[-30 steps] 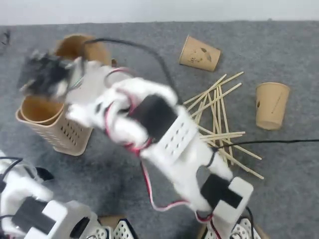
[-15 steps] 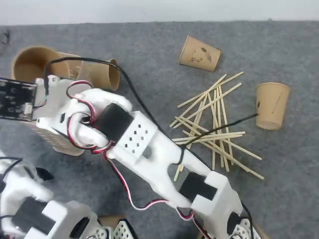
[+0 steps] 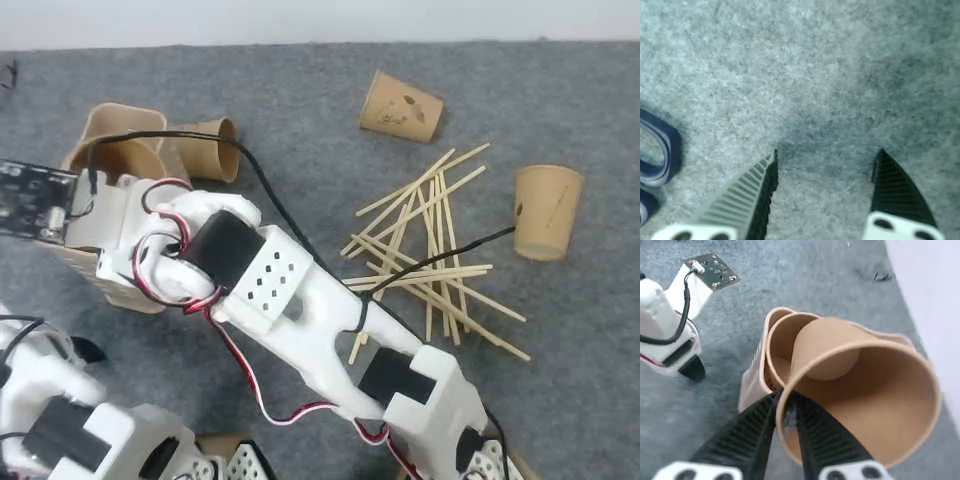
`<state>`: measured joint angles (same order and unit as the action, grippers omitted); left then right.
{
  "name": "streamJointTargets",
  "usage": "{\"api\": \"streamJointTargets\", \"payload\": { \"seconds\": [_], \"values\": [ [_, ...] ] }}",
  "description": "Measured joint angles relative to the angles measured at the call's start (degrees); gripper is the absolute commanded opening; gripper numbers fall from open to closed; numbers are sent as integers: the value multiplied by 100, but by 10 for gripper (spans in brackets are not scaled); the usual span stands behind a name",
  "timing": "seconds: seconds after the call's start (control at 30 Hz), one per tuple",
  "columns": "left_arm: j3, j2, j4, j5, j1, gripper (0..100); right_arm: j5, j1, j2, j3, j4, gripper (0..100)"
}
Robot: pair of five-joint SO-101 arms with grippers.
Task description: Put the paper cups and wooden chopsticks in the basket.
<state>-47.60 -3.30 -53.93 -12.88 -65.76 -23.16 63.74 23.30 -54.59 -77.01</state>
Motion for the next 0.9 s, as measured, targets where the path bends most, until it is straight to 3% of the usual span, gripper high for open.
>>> {"api": "streamJointTargets", "payload": {
  "seconds": [0.17, 0.67, 0.9],
  "values": [
    [0, 0, 0, 0, 0, 302, 334, 0, 0, 0, -18, 242],
    [0, 0, 0, 0, 0, 302, 352, 62, 0, -510, 229, 231],
    [0, 0, 0, 0, 0, 302, 352, -765, -492, -1495, -396, 180]
  ]
}}
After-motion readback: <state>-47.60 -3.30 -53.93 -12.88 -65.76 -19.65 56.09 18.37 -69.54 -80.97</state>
